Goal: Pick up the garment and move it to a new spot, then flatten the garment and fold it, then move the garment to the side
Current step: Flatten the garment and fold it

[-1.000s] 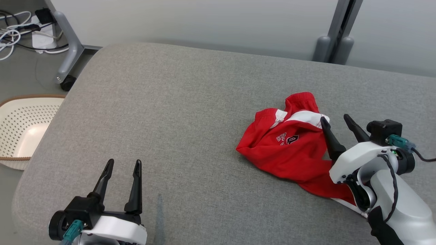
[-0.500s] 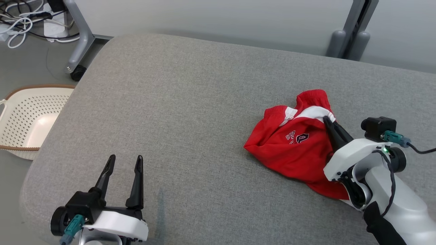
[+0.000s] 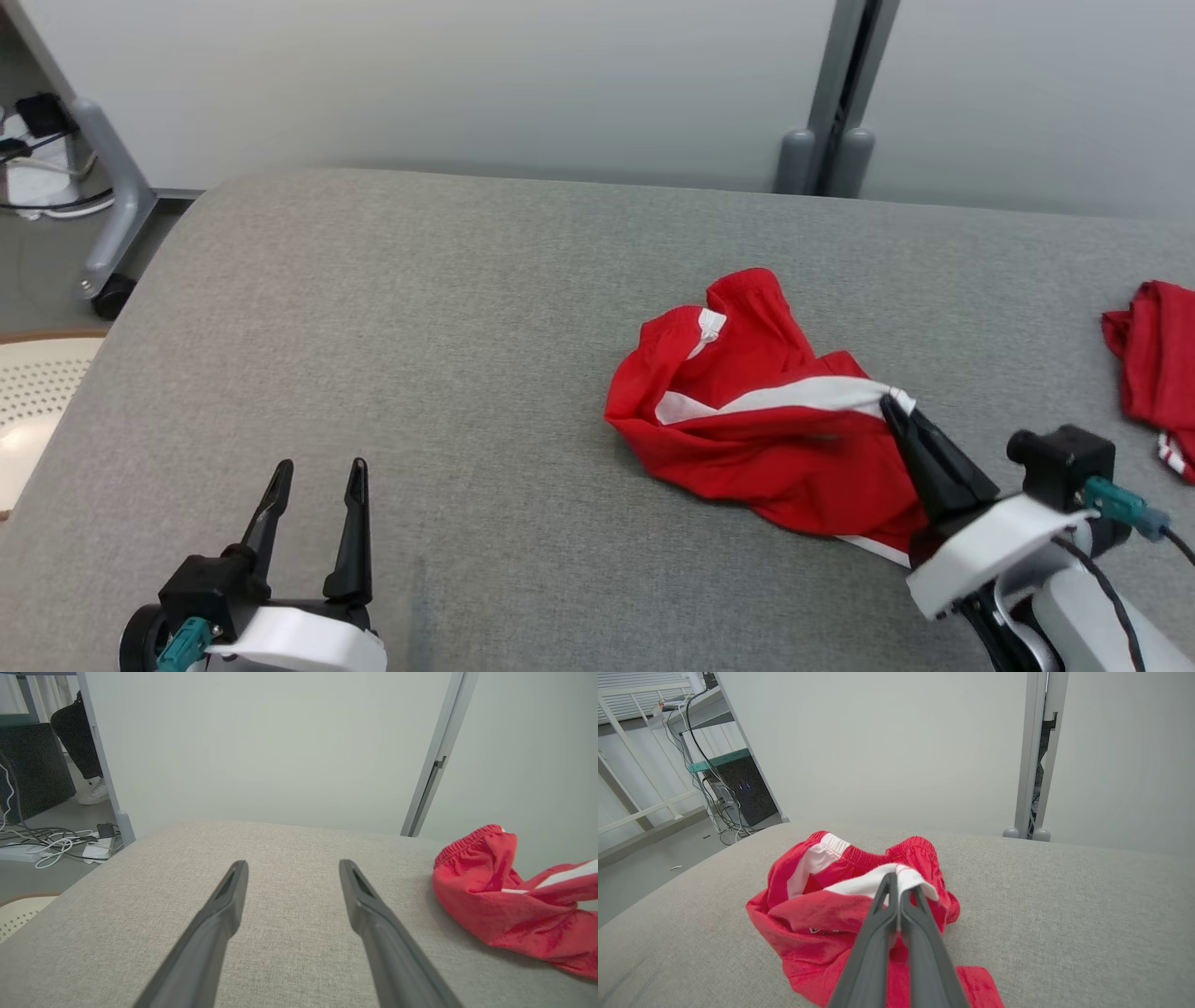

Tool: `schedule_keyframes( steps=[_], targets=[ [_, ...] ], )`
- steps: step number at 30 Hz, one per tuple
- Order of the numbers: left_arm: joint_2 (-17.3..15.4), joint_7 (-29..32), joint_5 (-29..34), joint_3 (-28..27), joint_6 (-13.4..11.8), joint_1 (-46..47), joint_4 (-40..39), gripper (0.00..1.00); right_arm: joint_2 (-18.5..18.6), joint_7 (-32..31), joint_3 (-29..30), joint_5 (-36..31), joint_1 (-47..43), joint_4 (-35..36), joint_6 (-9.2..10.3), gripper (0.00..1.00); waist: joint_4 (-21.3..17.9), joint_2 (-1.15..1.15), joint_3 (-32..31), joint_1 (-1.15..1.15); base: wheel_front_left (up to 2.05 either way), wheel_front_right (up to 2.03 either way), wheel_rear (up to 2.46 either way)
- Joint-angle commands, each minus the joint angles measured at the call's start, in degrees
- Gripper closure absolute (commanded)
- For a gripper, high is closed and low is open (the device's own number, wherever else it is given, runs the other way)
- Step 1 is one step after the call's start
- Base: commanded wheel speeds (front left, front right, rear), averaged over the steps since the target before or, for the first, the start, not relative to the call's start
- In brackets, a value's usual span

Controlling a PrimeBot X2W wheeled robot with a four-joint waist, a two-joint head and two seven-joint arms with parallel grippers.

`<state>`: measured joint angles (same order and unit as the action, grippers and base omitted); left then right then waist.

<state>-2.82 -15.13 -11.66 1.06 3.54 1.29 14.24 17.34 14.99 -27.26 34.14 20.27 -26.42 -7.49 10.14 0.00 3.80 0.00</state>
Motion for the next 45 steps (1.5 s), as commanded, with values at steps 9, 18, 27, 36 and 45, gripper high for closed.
schedule_keyframes(
  steps=[9,18,27,36,45],
  targets=[
    [-0.22,0.02,0.19,-0.63,0.25,-0.18,0.46,0.00,1.75,0.28,4.59,-4.27,-15.95,12.25,-0.01,1.00,-6.30,0.00,-0.93,0.00,0.00,0.00,0.00],
    [-0.21,0.01,0.17,-0.57,0.50,0.38,0.64,0.00,-0.89,-1.62,11.06,-5.52,-27.81,13.49,-0.01,1.00,-7.61,0.00,-0.68,0.00,0.00,0.00,0.00],
    [-0.20,0.02,0.60,-1.59,0.86,-0.95,1.17,0.00,-3.52,-0.67,13.59,-6.56,-27.08,6.82,-0.01,0.00,-8.11,0.00,-2.71,0.00,0.00,0.00,0.00],
    [-0.20,0.02,1.28,-2.87,1.34,-1.86,0.96,0.00,-4.93,0.26,18.11,-9.46,-25.31,12.33,-0.01,0.00,-8.71,0.00,-4.51,0.00,0.00,0.00,0.00],
    [-0.20,0.02,2.18,-3.63,1.69,-2.18,0.58,0.00,-8.40,0.27,22.62,-12.37,-27.27,20.10,-0.01,0.00,-8.08,0.00,-4.92,0.00,0.00,0.00,0.00]
  ],
)
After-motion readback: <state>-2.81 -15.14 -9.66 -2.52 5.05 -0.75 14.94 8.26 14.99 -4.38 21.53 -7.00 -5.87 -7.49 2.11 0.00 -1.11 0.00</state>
